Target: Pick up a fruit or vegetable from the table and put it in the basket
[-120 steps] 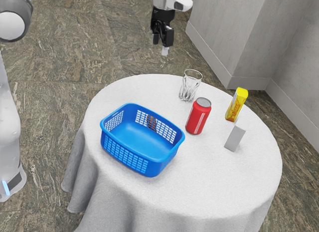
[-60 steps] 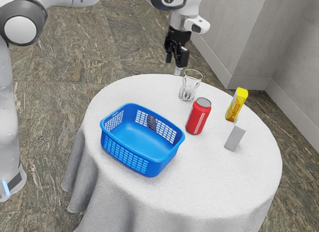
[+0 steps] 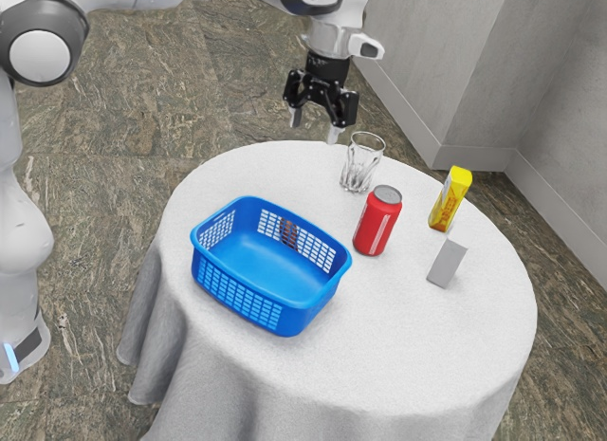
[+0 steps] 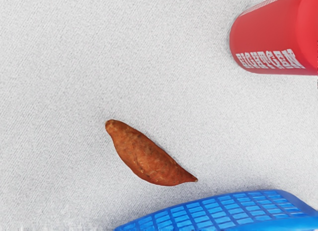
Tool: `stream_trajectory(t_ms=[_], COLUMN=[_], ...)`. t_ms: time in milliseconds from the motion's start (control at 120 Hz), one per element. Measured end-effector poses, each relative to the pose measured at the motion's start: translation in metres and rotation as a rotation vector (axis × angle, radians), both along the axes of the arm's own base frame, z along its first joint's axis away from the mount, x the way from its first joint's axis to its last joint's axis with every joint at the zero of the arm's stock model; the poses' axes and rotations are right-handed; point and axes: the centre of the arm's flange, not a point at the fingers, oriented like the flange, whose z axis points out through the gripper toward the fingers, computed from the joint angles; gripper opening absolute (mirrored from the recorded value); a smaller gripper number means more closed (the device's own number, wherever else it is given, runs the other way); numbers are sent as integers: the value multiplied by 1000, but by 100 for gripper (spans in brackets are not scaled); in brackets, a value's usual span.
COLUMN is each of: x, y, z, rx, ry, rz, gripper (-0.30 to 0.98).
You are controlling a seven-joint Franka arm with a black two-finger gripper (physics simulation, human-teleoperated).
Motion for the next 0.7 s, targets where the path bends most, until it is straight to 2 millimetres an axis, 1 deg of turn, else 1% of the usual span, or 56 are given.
stream_trajectory(t_ms=[58, 117, 200, 292, 383, 433, 483, 525, 600, 667, 700], x=[3, 6, 11, 8, 4, 2, 1, 1, -1, 3, 4], y=[-7, -19, -38, -59, -77, -78, -70, -56, -17, 17, 34], z=[-5, -14, -43, -70, -73, -70, -67, -65, -65, -80, -82], rx=[-13, -22, -36, -32, -13, 33, 73, 96, 118, 121, 121], ry=[21, 51, 123, 180, 183, 172, 162, 156, 153, 171, 170], rz=[38, 63, 83, 108, 128, 141, 170, 208, 302, 379, 417], gripper=[67, 67, 67, 67, 67, 67, 66, 66, 66, 67, 67])
